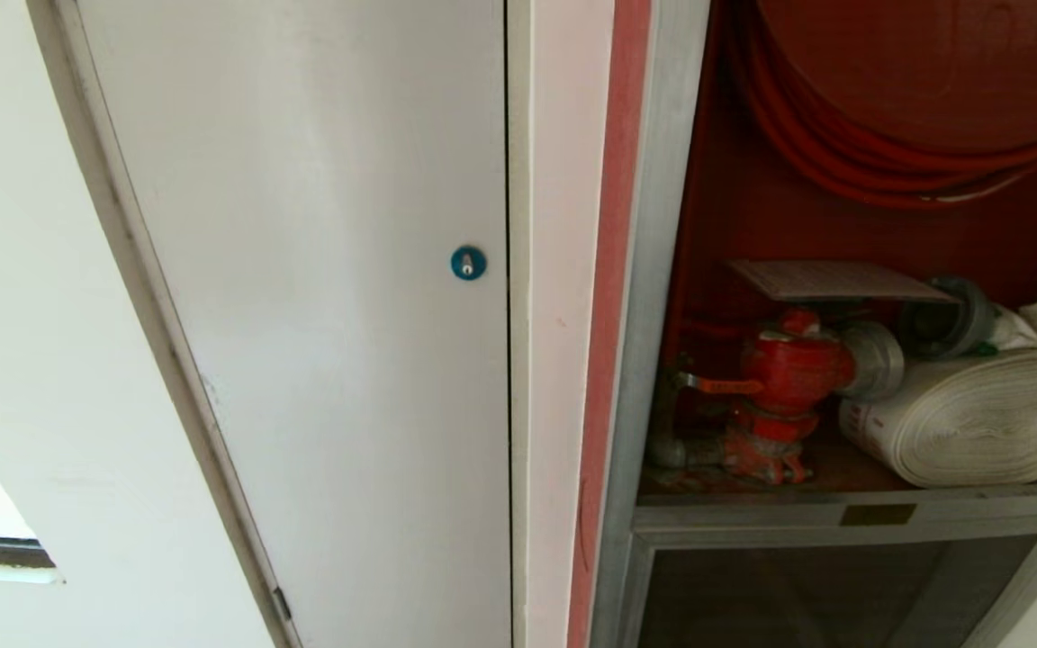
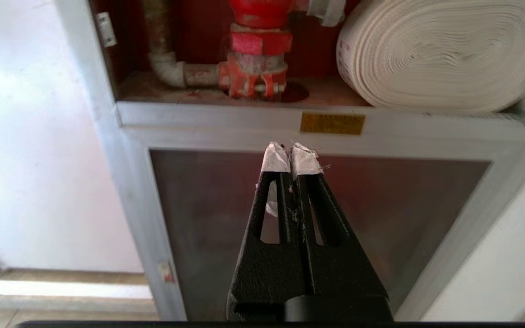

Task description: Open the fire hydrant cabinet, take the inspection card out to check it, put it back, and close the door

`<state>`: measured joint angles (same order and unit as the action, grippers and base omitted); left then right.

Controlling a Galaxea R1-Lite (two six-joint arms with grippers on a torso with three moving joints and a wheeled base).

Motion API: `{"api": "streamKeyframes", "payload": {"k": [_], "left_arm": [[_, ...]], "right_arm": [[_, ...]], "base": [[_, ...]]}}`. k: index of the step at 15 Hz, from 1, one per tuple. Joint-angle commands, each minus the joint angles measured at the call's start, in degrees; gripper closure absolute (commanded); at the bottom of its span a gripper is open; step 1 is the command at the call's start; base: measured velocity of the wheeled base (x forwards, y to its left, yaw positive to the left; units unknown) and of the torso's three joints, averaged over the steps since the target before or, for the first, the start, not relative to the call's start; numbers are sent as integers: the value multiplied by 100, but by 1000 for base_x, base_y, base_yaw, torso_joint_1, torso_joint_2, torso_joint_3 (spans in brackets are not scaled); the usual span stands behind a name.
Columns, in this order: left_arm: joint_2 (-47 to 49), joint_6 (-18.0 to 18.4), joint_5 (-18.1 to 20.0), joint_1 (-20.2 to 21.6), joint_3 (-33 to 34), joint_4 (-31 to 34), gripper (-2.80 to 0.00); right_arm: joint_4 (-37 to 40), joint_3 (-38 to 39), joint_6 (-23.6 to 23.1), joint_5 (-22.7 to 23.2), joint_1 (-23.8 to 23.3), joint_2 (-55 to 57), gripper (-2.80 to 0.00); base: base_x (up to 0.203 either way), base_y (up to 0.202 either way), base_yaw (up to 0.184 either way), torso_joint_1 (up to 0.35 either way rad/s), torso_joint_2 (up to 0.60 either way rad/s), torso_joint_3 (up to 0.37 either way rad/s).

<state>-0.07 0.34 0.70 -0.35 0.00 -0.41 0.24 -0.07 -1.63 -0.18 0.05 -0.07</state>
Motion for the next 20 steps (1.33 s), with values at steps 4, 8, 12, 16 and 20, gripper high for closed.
{"api": "streamKeyframes", "payload": {"k": [4,8,12,16,20], "left_arm": [[7,-6,1,0,0,-3,0],[7,-17,1,0,0,-3,0],[7,-17,1,0,0,-3,0],[7,-17,1,0,0,-3,0],[7,-17,1,0,0,-3,0]], "right_arm": [[2,-1,-4,1,4,7,0],[2,-1,-4,1,4,7,0],[2,-1,-4,1,4,7,0],[2,-1,-4,1,4,7,0],[2,-1,-4,1,4,7,0]], "base": [[196,0,0,3,1,3],[120,0,-1,5,4,4],[0,0,0,0,0,0],[0,0,0,0,0,0],[0,0,0,0,0,0]]}}
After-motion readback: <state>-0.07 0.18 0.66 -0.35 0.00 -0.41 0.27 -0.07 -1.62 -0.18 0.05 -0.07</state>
